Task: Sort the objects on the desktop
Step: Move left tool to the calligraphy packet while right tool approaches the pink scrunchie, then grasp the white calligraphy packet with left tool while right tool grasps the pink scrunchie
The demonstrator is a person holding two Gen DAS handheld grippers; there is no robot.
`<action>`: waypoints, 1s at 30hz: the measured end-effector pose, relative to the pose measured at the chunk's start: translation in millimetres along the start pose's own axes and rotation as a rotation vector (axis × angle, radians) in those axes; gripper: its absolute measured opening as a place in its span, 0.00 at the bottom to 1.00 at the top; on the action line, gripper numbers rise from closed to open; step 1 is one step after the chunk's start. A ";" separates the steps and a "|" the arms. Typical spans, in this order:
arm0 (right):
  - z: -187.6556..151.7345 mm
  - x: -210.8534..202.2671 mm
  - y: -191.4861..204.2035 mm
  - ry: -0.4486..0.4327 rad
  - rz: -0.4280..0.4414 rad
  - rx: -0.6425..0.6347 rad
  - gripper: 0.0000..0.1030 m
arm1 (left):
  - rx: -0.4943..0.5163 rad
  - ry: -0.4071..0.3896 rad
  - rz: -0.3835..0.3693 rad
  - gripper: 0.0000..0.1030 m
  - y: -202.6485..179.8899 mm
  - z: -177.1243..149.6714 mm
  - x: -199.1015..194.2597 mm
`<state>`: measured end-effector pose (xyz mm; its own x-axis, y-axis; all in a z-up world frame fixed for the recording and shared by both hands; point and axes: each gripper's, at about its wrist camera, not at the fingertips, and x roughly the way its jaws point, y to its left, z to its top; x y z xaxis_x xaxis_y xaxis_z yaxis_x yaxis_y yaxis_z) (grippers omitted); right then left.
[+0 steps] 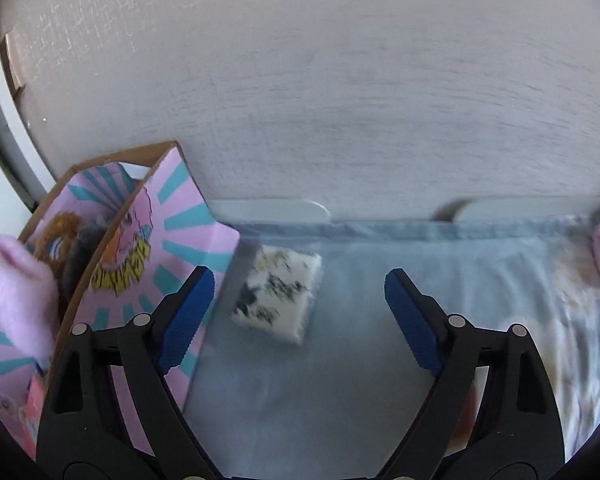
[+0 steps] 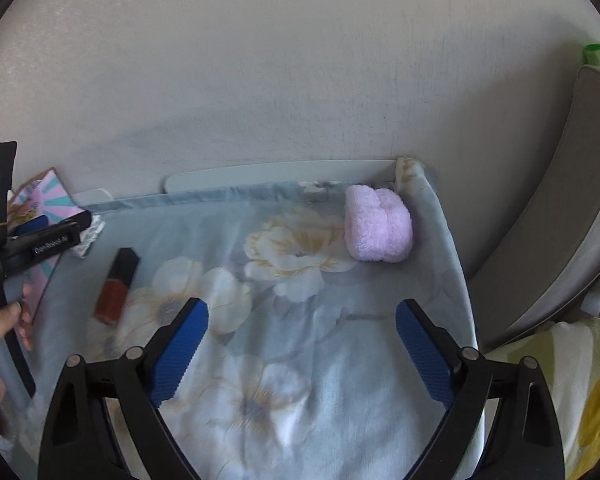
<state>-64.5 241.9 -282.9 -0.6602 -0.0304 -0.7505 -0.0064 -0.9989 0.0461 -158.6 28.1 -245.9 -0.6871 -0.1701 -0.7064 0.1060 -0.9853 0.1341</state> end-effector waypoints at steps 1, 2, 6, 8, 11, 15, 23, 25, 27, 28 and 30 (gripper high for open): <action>2.5 3.4 -1.5 -0.001 -0.005 0.001 0.91 | 0.002 0.004 0.009 0.84 1.6 2.6 4.7; 7.3 6.1 -4.6 -0.001 -0.014 0.002 0.91 | 0.003 0.010 0.014 0.84 3.0 4.7 9.1; 22.1 21.1 -16.5 -0.004 -0.045 0.027 0.91 | 0.009 0.037 0.016 0.84 8.0 10.2 25.8; 28.5 30.1 -21.4 0.003 -0.061 0.032 0.90 | 0.019 0.052 0.003 0.84 6.7 10.7 31.9; 38.7 43.4 -26.9 0.014 -0.073 0.020 0.79 | 0.022 0.080 -0.005 0.84 7.3 8.6 41.8; 47.1 58.2 -32.4 0.037 -0.090 0.015 0.68 | 0.011 0.122 -0.035 0.82 10.8 3.2 53.2; 54.1 68.1 -40.2 0.057 -0.182 -0.017 0.35 | -0.038 0.141 -0.096 0.48 31.9 -6.5 62.1; 55.4 66.0 -43.7 0.049 -0.180 -0.011 0.30 | -0.037 0.144 -0.108 0.47 34.8 -6.5 62.9; 56.0 63.3 -44.2 0.039 -0.178 -0.013 0.25 | -0.024 0.142 -0.100 0.46 34.2 -6.2 62.2; 56.2 61.4 -43.7 0.033 -0.181 -0.019 0.24 | -0.023 0.144 -0.100 0.46 33.8 -6.3 61.8; 56.5 54.9 -44.1 0.012 -0.181 -0.019 0.22 | -0.028 0.143 -0.108 0.46 33.7 -6.1 59.3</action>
<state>-142.9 286.2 -288.9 -0.6403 0.1501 -0.7533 -0.1100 -0.9885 -0.1035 -191.4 -15.3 -287.5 -0.5864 -0.0625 -0.8076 0.0586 -0.9977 0.0346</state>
